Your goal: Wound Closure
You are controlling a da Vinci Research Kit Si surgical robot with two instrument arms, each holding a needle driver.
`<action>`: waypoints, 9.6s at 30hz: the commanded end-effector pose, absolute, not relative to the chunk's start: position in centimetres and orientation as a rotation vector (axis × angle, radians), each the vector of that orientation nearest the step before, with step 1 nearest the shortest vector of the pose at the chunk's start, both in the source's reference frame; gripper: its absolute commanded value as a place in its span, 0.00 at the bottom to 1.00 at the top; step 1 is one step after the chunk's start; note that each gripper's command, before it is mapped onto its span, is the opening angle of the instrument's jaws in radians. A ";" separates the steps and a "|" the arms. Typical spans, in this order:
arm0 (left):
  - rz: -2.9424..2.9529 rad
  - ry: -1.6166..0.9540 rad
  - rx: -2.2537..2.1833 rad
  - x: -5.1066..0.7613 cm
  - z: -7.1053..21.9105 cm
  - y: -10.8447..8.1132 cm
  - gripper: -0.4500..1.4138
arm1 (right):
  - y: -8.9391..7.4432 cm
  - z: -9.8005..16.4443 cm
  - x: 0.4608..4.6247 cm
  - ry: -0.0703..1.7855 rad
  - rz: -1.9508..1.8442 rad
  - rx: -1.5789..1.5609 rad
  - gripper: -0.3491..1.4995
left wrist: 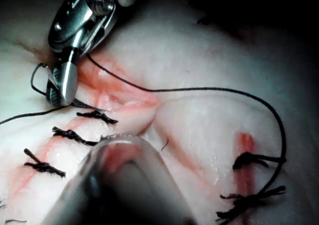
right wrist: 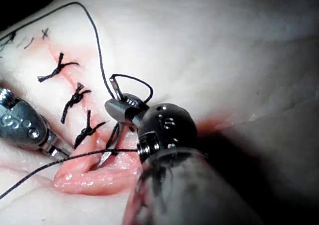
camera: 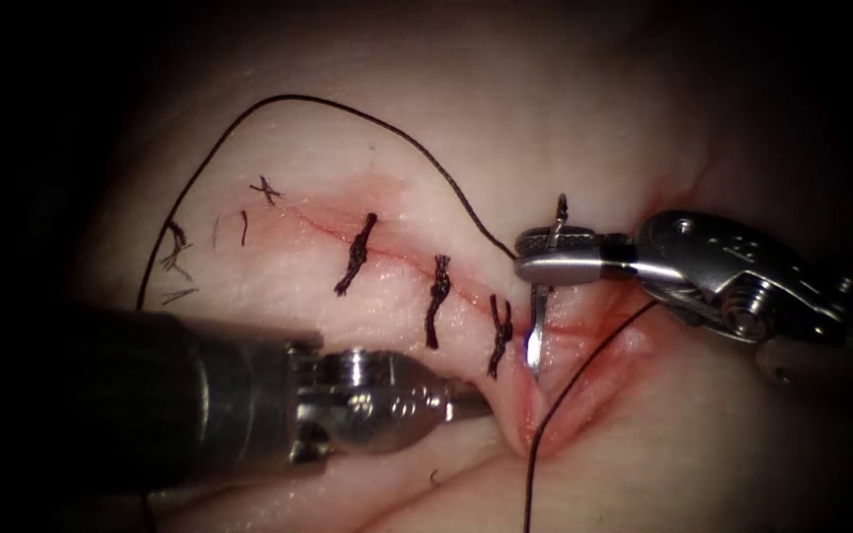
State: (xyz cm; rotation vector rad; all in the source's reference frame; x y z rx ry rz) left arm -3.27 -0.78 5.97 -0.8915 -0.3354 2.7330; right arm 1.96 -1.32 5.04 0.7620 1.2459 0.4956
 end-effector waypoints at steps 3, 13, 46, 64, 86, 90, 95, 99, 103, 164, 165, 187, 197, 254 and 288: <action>2.730 -0.330 -0.892 -3.32 6.0 -0.8 0.21 | -1.4 5.0 2.03 1.248 0.490 0.812 0.00; 2.731 -0.323 -0.887 -3.32 6.0 -0.8 0.21 | -1.5 4.9 2.03 1.204 0.566 0.967 0.00; 2.727 -0.318 -0.871 -3.53 5.7 -0.9 0.23 | -0.8 5.1 1.93 1.082 1.206 1.260 0.00; 2.777 -0.343 -0.952 -4.07 5.1 -1.1 0.23 | -0.9 5.2 1.92 1.065 1.141 1.182 0.00; 2.813 -0.269 -0.929 -3.92 5.7 -1.0 0.23 | -1.0 4.6 1.97 0.950 1.355 1.576 0.00; 2.817 -0.278 -0.910 -3.90 5.8 -1.1 0.23 | -1.0 4.5 1.99 0.939 1.360 1.598 0.00; 2.815 -0.286 -0.910 -3.87 5.8 -1.0 0.23 | -1.1 4.3 2.03 0.925 1.368 1.623 0.00; 2.815 -0.269 -0.893 -3.83 5.8 -1.0 0.23 | -1.2 4.2 2.07 0.919 1.356 1.648 0.00; 2.811 -0.266 -0.887 -3.80 5.8 -1.0 0.23 | -1.2 4.1 2.10 0.918 1.356 1.661 0.00; 2.851 0.158 -1.243 -4.32 5.5 -0.4 0.22 | -0.5 4.8 1.47 1.288 1.289 1.358 0.84; 2.851 0.157 -1.244 -4.31 5.5 -0.4 0.15 | -0.6 4.8 1.47 1.287 1.291 1.356 0.84; 2.191 -0.186 -1.668 -3.88 4.5 -0.4 0.00 | -0.6 4.7 1.12 1.319 1.292 1.321 0.78; 1.809 -0.574 -1.861 -3.75 4.5 -0.7 0.00 | -0.7 4.7 1.17 1.332 1.262 1.329 0.76; 1.952 -0.238 -2.141 -3.08 2.7 -1.4 0.00 | -1.6 3.8 1.93 1.218 0.109 0.054 0.55; 2.046 0.339 -1.842 -2.54 3.3 -1.2 0.00 | -2.6 2.7 2.58 1.321 0.046 0.149 0.00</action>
